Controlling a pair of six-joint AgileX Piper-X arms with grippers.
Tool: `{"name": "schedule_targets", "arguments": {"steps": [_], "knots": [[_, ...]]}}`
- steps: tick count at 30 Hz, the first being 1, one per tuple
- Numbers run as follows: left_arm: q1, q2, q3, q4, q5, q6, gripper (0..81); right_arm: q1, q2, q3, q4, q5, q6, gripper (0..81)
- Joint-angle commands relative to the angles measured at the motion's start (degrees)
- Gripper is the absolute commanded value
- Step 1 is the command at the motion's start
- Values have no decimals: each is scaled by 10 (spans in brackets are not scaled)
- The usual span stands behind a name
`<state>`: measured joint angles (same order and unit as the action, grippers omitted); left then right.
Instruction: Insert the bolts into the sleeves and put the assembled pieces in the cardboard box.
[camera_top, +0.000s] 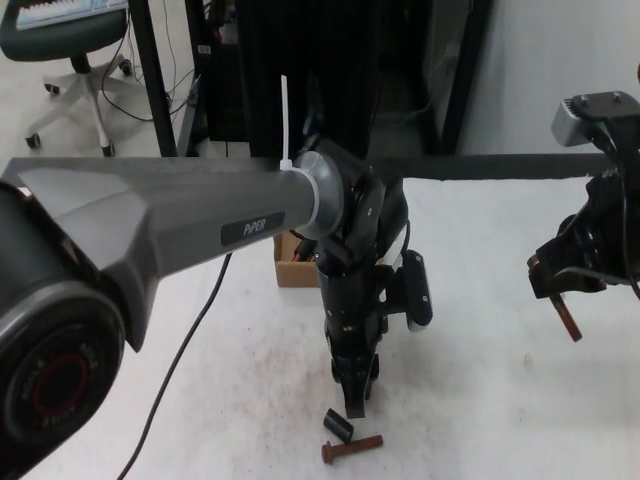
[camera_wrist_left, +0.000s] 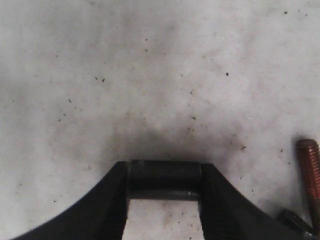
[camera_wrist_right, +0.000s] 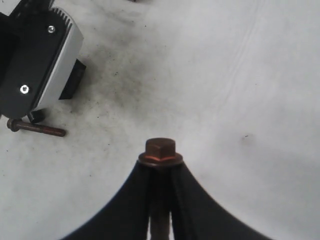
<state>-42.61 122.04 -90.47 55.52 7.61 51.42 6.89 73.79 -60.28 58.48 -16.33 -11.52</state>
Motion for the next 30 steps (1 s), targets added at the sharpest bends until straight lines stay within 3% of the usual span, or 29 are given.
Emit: {"name": "schedule_targets", "arguments": {"steps": [1, 8, 11, 14, 17, 22, 30], "knots": [[-2, 1, 7, 7, 20, 1, 2, -2, -6, 1, -4, -8, -7, 8], [3, 1, 7, 6, 27, -92, 18, -2, -6, 1, 0, -8, -7, 8], [14, 1, 7, 8, 64, -143, 149, -2, -6, 1, 6, -8, -7, 8], [25, 1, 7, 12, 87, -188, 393, -2, -6, 1, 9, -8, -10, 8], [31, 1, 7, 12, 88, -237, 558, -2, -6, 1, 9, -8, -10, 8], [32, 1, 7, 15, 75, -323, 564, -2, -6, 1, 9, -13, -10, 8], [32, 1, 6, -11, 87, -619, 564, -2, -6, 1, 9, -29, -10, 8]]}}
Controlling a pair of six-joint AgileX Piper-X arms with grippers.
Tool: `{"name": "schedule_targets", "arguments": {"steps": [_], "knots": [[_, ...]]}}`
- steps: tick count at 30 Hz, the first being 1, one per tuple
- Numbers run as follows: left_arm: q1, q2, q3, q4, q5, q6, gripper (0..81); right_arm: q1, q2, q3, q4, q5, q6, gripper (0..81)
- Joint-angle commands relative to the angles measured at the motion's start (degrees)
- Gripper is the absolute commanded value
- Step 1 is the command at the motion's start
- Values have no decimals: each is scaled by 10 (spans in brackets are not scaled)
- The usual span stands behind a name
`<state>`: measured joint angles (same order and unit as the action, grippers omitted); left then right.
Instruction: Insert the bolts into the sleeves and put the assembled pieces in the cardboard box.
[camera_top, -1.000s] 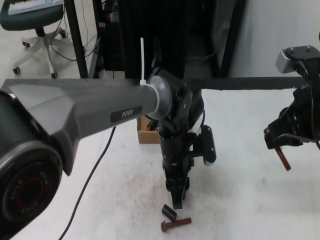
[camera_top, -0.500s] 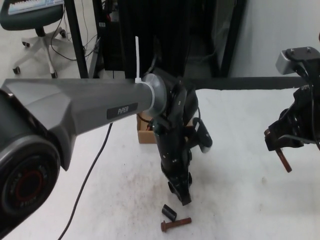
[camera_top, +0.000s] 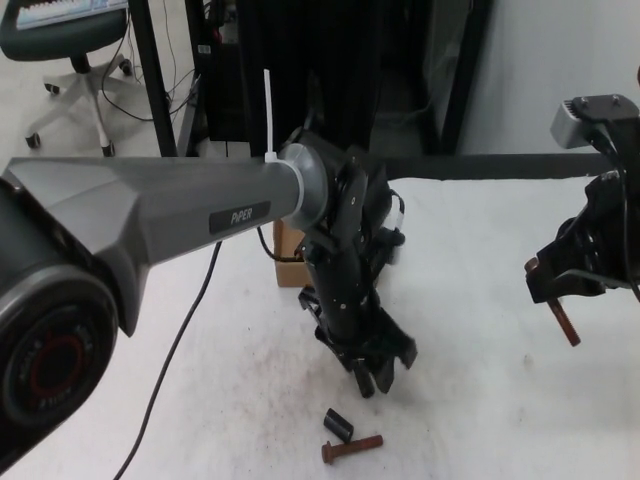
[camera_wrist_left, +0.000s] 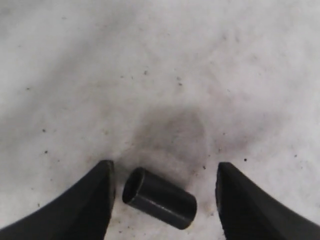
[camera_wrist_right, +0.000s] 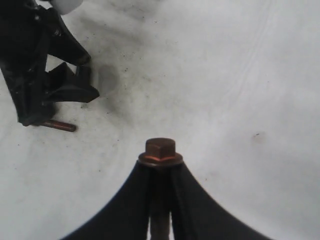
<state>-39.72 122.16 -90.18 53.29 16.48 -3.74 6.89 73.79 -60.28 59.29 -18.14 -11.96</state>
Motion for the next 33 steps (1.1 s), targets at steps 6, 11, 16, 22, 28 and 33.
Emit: {"name": "schedule_targets", "arguments": {"steps": [6, 11, 16, 22, 28, 33], "knots": [[3, 0, 3, 32, 4, -186, 564, -2, -6, 1, 1, -11, -5, 8], [1, 0, 3, 49, 8, -270, 564, -2, -6, 1, 1, -11, -5, 8], [-3, 0, 3, 67, 8, -321, 564, -2, -6, 1, -1, -15, -5, 8], [-17, 0, 3, 33, -28, -381, 436, -2, -6, 1, -4, -24, -5, 8], [-19, 2, 3, -13, -40, -419, 270, -2, -6, 1, -4, -24, -5, 8], [-19, 8, 11, -38, -41, -434, 264, -2, -6, 1, -4, -24, -5, 8]]}}
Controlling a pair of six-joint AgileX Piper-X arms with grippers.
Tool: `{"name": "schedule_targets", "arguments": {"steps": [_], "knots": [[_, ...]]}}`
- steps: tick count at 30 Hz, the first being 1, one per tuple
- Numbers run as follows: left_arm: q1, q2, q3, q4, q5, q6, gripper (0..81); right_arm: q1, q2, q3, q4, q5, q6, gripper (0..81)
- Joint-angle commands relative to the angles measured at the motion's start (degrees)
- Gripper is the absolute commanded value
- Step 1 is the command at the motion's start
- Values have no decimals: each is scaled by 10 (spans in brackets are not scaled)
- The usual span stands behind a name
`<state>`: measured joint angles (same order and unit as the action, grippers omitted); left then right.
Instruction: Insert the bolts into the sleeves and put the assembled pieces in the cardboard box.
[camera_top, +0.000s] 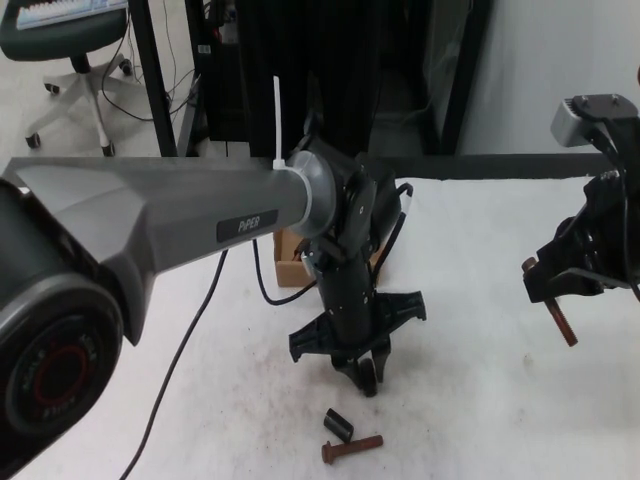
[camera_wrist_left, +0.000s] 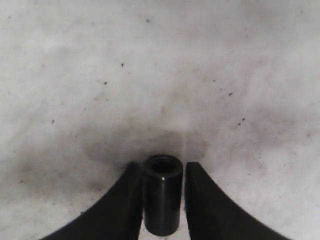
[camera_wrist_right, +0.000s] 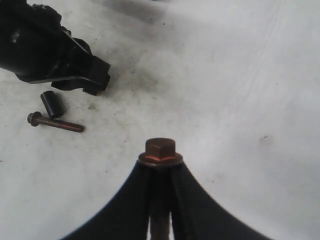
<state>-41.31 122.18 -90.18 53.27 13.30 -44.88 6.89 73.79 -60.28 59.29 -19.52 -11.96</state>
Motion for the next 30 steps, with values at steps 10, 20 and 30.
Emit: {"name": "schedule_targets", "arguments": {"steps": [10, 20, 30], "knots": [[-3, 14, 52, -38, 9, -14, 227, -2, -6, 1, -3, -10, -7, 8], [-3, -2, 68, -30, -62, 157, 2, -2, -6, 1, -3, -10, -7, 8], [-3, -174, 139, -151, -261, 295, 2, -23, -6, 1, -78, -106, 137, 8]]}}
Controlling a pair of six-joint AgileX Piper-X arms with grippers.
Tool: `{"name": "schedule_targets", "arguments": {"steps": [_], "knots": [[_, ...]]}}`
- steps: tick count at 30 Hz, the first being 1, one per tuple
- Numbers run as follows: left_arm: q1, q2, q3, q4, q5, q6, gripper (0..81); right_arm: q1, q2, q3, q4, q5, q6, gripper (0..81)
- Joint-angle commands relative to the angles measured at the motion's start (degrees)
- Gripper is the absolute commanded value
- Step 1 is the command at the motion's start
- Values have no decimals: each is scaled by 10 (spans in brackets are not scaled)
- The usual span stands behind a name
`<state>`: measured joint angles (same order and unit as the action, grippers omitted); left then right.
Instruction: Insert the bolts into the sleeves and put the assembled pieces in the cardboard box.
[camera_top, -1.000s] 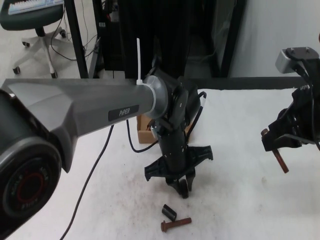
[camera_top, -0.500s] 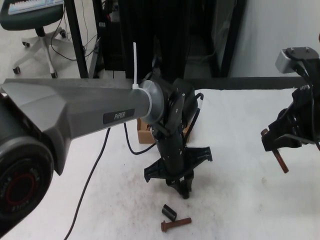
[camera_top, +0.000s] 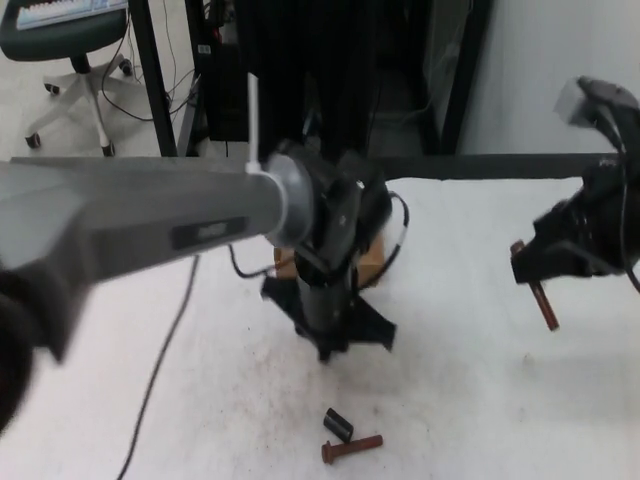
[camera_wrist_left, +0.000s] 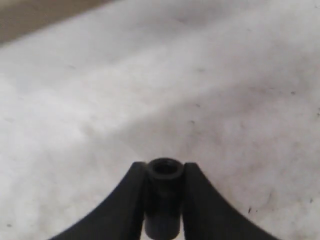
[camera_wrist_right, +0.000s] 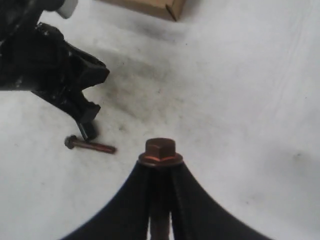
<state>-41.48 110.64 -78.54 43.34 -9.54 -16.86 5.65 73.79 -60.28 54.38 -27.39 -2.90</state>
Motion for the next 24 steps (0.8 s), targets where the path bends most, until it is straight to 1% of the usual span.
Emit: {"name": "schedule_targets", "arguments": {"steps": [1, 3, 5, 6, 9, 10, 14, 16, 18, 20, 22, 24], "knots": [[-1, -82, 47, -78, -33, 15, 2, -13, -6, 1, -44, -41, 60, 8], [-1, -142, 97, -143, -27, 15, 2, -17, -6, 1, -77, -61, 82, 8], [-1, -206, 160, -209, 2, 17, 2, -16, -6, 1, -108, -84, 110, 8], [-1, -232, 194, -239, 28, 24, 2, -16, -6, 1, -127, -98, 124, 8], [0, -320, 299, -365, 126, 62, 2, -14, -7, 8, -210, -142, 164, 8], [0, -349, 337, -412, 171, 71, 2, -13, -8, 14, -241, -155, 186, 8], [15, -437, 463, -583, 330, 65, 2, -1, -15, 56, -433, -217, 280, 8], [24, -456, 512, -649, 381, 52, 2, 16, -17, 87, -555, -232, 315, 8], [33, -463, 544, -708, 406, 52, 2, 36, -17, 121, -685, -238, 350, 8], [44, -461, 567, -756, 409, 54, 2, 61, -17, 153, -798, -238, 381, 8], [55, -461, 580, -767, 411, 77, 2, 89, -17, 186, -911, -235, 409, 8], [66, -461, 584, -766, 425, 110, 2, 116, -17, 209, -987, -234, 429, 8]]}}
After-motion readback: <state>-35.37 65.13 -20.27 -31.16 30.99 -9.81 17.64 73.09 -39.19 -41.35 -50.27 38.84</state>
